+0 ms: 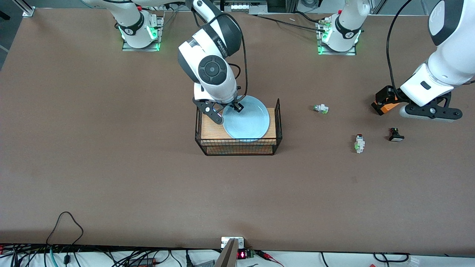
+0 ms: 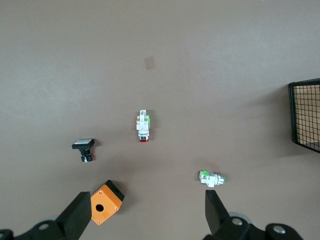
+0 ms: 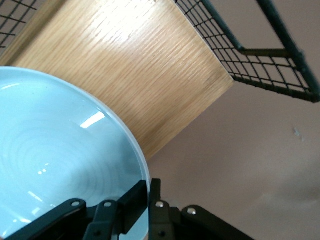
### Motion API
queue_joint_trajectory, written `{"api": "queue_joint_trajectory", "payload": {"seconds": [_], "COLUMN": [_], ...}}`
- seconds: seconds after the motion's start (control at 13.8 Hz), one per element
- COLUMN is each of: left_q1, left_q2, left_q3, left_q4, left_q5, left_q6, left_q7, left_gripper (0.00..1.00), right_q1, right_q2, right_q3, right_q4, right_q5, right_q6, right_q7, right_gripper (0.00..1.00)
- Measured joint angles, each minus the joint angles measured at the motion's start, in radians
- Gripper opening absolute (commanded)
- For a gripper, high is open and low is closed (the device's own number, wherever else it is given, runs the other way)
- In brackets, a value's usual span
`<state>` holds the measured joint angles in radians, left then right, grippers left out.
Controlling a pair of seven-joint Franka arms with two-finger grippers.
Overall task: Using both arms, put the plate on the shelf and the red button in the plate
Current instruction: 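Lower the plate onto the wooden basket top with the right gripper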
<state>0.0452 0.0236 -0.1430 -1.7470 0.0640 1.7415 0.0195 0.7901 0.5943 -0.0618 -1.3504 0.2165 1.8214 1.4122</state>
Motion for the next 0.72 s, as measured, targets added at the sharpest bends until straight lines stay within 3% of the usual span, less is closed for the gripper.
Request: {"api": "queue_joint_trajectory", "payload": {"seconds": [0.58, 0.72], "left_q1": [0.000, 0.000], "left_q2": [0.000, 0.000], "left_q3": [0.000, 0.000], "left_q4": [0.000, 0.000], "left_q5": [0.000, 0.000], "left_q6": [0.000, 0.000], "left_q7": [0.000, 0.000], "left_gripper": [1.00, 1.00], "right_q1": [0.015, 0.015], "right_q2": [0.005, 0.010], "right_q3": [-0.001, -0.001], "right_q4": [-0.016, -0.016], "right_q5": [-0.041, -0.045], "right_q6": [0.007, 0.008], "right_q7": [0.000, 0.000], "right_gripper": [0.01, 0.10]}}
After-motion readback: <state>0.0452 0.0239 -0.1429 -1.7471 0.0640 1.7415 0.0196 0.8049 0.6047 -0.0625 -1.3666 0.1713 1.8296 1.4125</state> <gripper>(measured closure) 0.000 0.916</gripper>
